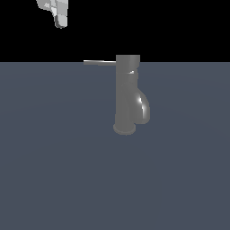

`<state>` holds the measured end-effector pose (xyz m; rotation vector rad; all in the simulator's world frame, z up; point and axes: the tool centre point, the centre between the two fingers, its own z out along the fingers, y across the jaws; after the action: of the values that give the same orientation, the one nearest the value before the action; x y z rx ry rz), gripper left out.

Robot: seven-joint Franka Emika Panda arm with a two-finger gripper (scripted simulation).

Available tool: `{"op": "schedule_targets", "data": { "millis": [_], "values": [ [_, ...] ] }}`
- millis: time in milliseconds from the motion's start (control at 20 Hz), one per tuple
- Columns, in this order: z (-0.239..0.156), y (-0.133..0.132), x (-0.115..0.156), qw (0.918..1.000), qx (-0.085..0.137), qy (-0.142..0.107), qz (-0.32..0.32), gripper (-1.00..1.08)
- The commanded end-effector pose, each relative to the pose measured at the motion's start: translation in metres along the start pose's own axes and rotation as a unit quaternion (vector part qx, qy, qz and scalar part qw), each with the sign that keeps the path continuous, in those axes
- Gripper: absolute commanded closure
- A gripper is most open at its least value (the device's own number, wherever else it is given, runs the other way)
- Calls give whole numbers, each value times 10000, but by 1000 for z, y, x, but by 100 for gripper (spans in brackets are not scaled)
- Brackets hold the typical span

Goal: Turn on the faucet by rotating a designated handle.

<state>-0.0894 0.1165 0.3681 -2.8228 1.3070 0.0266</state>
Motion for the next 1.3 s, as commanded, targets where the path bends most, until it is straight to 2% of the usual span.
{"op": "schedule_targets", "data": {
  "millis": [0,300,550,1250],
  "values": [
    [7,-12,7,9996,2,11,268,108],
    [24,-38,28,9960,-3,41,896,108],
    [39,-58,48,9897,-13,70,1429,108],
    [74,-97,111,9606,-48,155,2774,108]
  ]
}}
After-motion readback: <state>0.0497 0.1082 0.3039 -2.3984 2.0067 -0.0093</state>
